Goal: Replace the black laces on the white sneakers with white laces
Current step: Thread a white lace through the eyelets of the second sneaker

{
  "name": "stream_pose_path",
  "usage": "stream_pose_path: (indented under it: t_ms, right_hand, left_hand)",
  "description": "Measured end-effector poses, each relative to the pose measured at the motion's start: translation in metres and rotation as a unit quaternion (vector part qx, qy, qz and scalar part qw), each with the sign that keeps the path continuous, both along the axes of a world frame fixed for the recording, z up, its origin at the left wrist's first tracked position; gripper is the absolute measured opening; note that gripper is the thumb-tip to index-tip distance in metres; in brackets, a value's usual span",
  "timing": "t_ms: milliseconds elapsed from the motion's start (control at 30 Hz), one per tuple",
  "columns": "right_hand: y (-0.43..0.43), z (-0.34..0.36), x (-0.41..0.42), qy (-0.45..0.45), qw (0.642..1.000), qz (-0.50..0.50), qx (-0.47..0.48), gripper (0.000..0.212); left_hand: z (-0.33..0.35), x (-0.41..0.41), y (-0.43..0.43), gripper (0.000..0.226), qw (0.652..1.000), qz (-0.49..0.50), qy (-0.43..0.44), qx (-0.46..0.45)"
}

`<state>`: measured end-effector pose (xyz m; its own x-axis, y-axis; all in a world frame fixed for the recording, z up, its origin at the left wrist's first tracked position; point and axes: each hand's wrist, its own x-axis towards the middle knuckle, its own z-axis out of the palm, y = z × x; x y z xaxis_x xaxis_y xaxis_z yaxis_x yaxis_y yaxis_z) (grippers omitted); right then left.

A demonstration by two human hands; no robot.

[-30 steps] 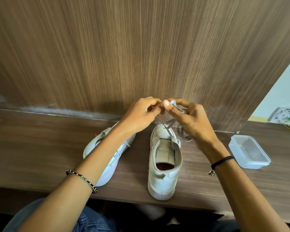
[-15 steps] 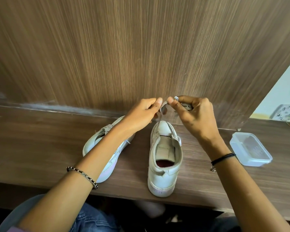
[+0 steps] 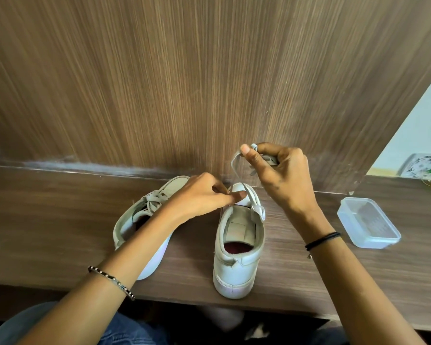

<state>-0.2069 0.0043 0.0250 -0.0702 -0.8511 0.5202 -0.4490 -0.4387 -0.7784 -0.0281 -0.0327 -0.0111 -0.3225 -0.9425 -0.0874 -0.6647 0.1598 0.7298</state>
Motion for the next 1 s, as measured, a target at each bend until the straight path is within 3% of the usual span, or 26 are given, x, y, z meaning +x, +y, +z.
stream_pose_path:
  t_ms: [167, 300, 567, 800, 867, 1000]
  right_hand:
    - [0.000, -0.001, 0.001, -0.001, 1.000, 0.006, 0.000, 0.023]
    - [0.000, -0.001, 0.000, -0.011, 1.000, 0.004, 0.008, 0.024]
    - [-0.002, 0.000, -0.007, -0.037, 0.999, 0.000, 0.016, 0.024]
    - [0.002, 0.014, -0.009, -0.061, 0.998, -0.007, -0.005, 0.026]
    - [0.002, 0.020, -0.011, -0.059, 0.998, -0.020, -0.024, 0.030]
    - [0.001, 0.025, -0.012, -0.011, 0.997, -0.044, -0.059, 0.029]
  left_hand:
    - [-0.007, -0.015, 0.007, 0.026, 0.990, 0.089, -0.077, -0.073]
    - [-0.012, -0.020, 0.009, 0.025, 0.984, 0.094, -0.100, -0.114]
    - [-0.007, -0.013, 0.009, 0.025, 0.985, 0.151, -0.015, -0.085]
    - [-0.010, -0.006, -0.005, 0.031, 0.995, 0.066, 0.034, -0.070]
    - [-0.009, -0.004, -0.006, 0.033, 0.998, 0.029, 0.058, -0.021]
    - [-0.010, -0.004, 0.001, 0.059, 0.994, -0.010, 0.095, 0.059]
